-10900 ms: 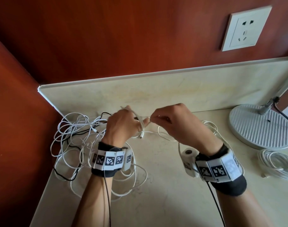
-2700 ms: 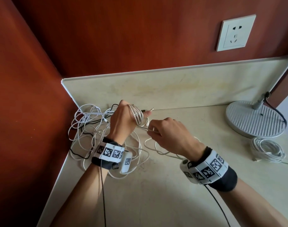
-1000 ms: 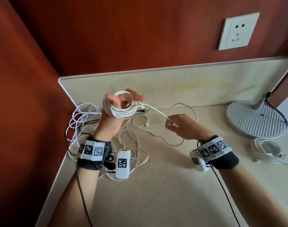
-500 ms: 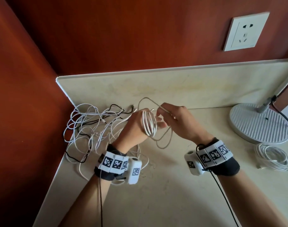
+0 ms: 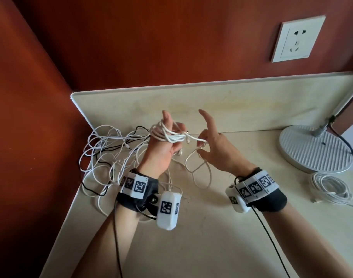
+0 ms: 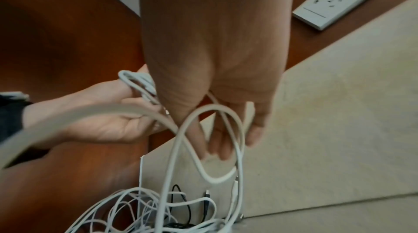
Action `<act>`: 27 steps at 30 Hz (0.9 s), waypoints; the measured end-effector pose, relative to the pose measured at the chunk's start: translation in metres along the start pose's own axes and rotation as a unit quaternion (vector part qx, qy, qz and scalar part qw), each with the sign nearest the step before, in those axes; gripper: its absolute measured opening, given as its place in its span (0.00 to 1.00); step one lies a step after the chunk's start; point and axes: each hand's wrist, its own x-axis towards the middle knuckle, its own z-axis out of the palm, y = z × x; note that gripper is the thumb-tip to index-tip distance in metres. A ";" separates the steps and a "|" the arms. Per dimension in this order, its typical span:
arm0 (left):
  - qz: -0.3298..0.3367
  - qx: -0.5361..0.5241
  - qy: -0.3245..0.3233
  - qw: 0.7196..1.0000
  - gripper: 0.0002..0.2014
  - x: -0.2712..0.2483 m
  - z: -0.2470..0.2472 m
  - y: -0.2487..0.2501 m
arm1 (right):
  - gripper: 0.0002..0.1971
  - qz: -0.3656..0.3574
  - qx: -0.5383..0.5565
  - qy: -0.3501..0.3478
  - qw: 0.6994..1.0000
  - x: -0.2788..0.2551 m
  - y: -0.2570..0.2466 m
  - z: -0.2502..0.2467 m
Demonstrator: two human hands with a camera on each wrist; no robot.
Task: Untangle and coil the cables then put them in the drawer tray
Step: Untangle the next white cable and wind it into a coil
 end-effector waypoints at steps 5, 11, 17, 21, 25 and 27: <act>0.044 -0.110 0.026 0.993 0.23 0.001 -0.018 0.022 | 0.26 0.157 -0.139 -0.132 0.969 0.000 0.046 -0.017; 0.059 -0.083 0.089 0.991 0.25 0.005 -0.043 0.033 | 0.17 0.217 -0.222 -0.099 0.945 0.002 0.053 -0.045; 0.036 -0.060 0.061 0.996 0.39 -0.009 -0.025 0.035 | 0.29 0.117 -0.121 -0.113 0.979 0.005 0.006 -0.051; 0.037 -0.077 0.038 0.996 0.29 -0.009 -0.020 0.029 | 0.23 0.073 -0.066 -0.146 0.984 0.005 -0.011 -0.036; 0.049 -0.091 0.013 0.995 0.27 -0.008 -0.020 0.028 | 0.07 0.052 -0.075 -0.191 0.977 0.003 -0.008 -0.020; 0.059 -0.098 0.018 0.993 0.29 -0.008 -0.025 0.033 | 0.10 0.078 -0.098 -0.198 0.972 0.004 0.000 -0.016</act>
